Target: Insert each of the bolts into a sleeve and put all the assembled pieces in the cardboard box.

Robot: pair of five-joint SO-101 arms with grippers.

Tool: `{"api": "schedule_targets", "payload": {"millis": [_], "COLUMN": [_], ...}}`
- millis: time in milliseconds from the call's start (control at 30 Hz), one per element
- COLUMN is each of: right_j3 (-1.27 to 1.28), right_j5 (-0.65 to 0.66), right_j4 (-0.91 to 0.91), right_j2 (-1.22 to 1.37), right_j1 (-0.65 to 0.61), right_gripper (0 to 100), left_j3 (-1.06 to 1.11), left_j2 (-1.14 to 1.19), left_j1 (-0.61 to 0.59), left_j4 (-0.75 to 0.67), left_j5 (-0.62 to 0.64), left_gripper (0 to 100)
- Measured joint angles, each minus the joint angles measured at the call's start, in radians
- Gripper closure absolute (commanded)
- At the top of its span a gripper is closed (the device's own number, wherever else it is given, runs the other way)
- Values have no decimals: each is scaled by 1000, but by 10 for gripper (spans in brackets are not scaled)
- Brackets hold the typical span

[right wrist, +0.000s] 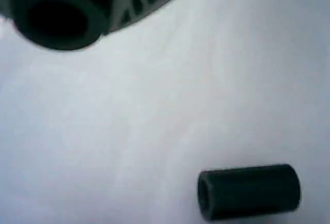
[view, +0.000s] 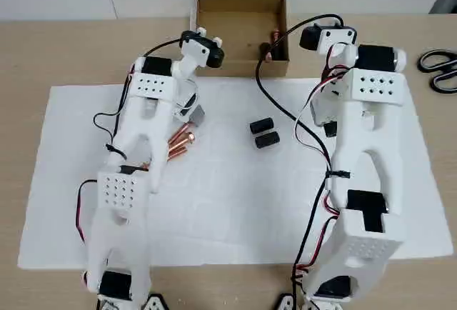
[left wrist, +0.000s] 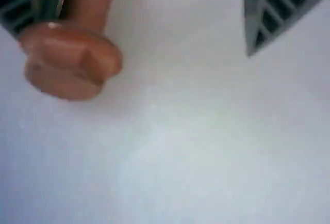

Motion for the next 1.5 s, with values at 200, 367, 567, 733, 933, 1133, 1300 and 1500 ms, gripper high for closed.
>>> {"api": "schedule_targets", "payload": {"millis": [200,367,567,733,933,1133,1300,1500], "right_j3": [0,0,0,0,0,0,2,2], "right_j5": [0,0,0,0,0,0,0,0], "right_j4": [0,0,0,0,0,0,0,0], "right_j2": [0,0,0,0,0,0,-9,-199], "right_j1": [0,0,0,0,0,0,0,0], "right_gripper": [995,995,995,995,995,995,995,995], "left_j3": [0,-2,-2,-26,-213,-394,-410,-341], "left_j2": [9,12,12,15,20,17,-57,-302], "left_j1": [18,29,37,37,26,28,31,34], "left_j4": [17,31,32,57,190,235,235,235], "left_j5": [0,5,5,3,17,92,150,222], "left_gripper": [898,982,994,994,994,994,994,994]}}
